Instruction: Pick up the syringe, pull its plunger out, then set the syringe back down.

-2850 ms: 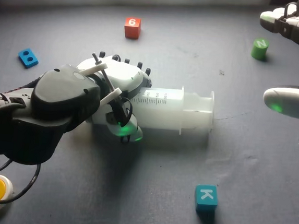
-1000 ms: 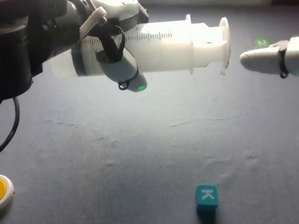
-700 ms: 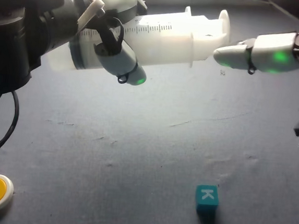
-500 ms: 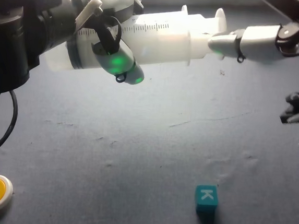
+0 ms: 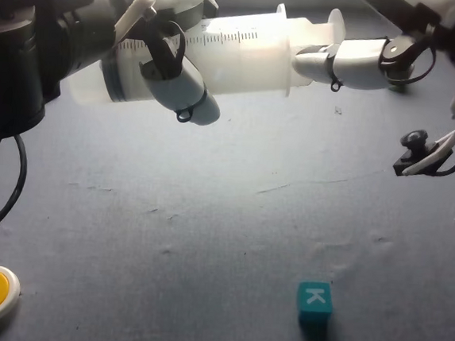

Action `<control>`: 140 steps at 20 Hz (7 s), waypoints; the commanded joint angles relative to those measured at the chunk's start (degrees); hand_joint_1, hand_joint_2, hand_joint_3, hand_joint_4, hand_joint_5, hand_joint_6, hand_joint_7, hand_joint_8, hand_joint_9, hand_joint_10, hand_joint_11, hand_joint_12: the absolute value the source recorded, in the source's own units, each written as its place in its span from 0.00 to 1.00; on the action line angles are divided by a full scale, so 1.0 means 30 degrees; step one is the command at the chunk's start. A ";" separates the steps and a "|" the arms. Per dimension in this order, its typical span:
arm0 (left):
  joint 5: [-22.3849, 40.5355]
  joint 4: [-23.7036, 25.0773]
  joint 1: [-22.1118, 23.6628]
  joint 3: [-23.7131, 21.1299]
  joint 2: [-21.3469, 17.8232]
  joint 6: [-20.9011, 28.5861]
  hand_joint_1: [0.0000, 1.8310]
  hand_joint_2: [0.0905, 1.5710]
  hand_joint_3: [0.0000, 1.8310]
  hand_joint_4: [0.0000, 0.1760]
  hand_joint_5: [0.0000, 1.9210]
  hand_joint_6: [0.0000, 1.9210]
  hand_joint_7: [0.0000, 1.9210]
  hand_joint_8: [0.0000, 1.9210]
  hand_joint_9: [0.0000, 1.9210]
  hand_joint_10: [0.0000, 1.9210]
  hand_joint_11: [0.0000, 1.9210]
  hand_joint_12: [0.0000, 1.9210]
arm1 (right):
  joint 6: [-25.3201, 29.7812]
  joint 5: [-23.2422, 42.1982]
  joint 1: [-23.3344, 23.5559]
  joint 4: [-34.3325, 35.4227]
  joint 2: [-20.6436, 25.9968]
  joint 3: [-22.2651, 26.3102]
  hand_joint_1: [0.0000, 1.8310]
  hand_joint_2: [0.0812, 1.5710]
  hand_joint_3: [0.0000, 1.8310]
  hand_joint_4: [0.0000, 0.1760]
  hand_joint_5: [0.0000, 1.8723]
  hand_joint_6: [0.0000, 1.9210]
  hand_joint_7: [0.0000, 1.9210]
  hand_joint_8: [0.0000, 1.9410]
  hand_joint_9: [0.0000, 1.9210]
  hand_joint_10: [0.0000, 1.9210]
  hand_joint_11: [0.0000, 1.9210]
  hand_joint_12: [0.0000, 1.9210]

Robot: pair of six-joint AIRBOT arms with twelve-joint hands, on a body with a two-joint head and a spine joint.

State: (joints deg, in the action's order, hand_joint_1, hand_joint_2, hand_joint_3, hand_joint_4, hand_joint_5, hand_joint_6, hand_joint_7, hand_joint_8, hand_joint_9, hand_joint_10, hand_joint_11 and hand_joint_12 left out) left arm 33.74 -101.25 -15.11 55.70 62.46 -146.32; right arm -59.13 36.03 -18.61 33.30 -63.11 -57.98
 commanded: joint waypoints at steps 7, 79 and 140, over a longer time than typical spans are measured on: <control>-0.0082 0.1149 0.0305 -0.0040 -0.0209 -0.0122 0.62 0.80 0.00 0.04 0.34 0.75 0.38 0.75 0.32 0.64 0.21 0.79 | 0.0091 0.1001 -0.0656 0.0514 0.0088 -0.0085 0.52 0.70 0.02 0.00 0.23 0.04 0.26 0.03 0.25 0.04 0.01 0.53; 0.0498 0.1298 0.0298 -0.0177 -0.0227 -0.0143 0.61 0.80 0.00 0.09 0.35 0.74 0.36 0.78 0.29 0.66 0.18 0.82 | 0.0775 0.0776 -0.2482 -0.0280 0.8635 0.4212 0.30 0.52 0.00 0.00 0.01 0.00 0.04 0.00 0.04 0.00 0.00 0.17; 0.3266 0.7859 -0.9234 -0.2112 -0.1747 1.1446 0.37 0.59 0.00 0.00 0.00 0.36 0.00 0.48 0.00 0.63 0.00 0.79 | 0.0832 0.1259 -0.3420 -0.2125 0.8213 0.4258 0.28 0.55 0.00 0.00 0.00 0.00 0.01 0.00 0.02 0.00 0.00 0.09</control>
State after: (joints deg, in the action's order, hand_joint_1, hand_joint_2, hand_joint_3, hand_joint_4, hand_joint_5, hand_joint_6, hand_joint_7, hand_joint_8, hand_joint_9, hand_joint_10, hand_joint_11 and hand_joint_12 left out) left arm 40.60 -80.55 -43.05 49.43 57.58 -112.01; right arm -57.01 33.15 -29.17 27.94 -38.72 -45.10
